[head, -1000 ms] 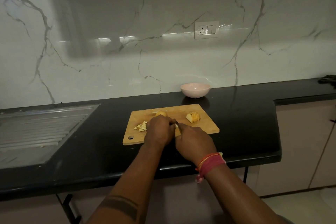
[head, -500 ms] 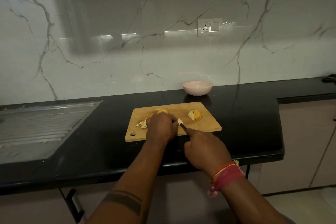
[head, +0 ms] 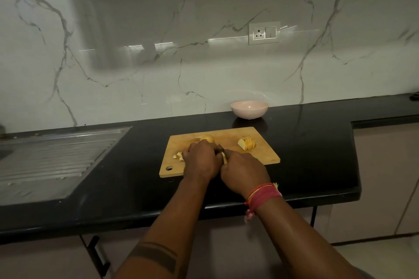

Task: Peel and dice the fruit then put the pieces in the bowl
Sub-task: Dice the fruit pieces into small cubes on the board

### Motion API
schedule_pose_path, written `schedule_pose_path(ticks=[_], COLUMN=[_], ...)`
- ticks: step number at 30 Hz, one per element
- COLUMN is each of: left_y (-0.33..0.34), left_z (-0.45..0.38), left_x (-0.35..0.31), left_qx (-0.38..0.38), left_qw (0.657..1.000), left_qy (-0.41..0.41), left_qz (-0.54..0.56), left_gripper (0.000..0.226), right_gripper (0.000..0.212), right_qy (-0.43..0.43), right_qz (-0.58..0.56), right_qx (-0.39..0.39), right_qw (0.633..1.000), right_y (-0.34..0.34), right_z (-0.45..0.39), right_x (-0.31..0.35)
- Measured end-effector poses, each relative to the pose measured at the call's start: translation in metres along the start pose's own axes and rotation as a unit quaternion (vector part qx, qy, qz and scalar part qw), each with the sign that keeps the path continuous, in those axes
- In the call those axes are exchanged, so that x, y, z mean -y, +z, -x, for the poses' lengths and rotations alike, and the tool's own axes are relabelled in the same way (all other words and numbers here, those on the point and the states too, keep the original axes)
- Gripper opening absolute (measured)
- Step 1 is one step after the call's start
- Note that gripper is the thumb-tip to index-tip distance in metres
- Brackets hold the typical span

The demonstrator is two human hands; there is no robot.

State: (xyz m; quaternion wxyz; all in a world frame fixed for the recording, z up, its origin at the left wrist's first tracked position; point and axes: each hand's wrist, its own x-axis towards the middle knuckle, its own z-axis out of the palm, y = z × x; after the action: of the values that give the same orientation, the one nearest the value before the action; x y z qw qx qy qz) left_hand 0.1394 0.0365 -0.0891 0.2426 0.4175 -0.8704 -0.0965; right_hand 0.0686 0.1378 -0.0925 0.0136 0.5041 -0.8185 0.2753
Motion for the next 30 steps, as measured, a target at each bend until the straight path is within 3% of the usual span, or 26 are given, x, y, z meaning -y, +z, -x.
schedule_pose_path(ticks=[8,19,30], left_y=[0.001,-0.001,-0.002], left_z=[0.000,0.001,0.001], left_x=[-0.001,0.001,0.001], left_qx=[-0.010,-0.006,0.003], left_qw=[1.000,0.999,0.999], left_qy=[-0.012,-0.045,-0.050], left_qz=[0.002,0.011,-0.005], left_gripper=[0.020,0.030,0.024], right_gripper=[0.043,0.058,0.039], right_qy=[-0.011,0.003,-0.018], right_qz=[0.041,-0.010,0.028], right_qx=[-0.007,-0.029,0.002], right_qw=[0.999,1.000,0.999], right_y=[-0.002,-0.004,0.000], right_z=[0.026,0.031,0.007], right_x=[-0.007,-0.003,0.007])
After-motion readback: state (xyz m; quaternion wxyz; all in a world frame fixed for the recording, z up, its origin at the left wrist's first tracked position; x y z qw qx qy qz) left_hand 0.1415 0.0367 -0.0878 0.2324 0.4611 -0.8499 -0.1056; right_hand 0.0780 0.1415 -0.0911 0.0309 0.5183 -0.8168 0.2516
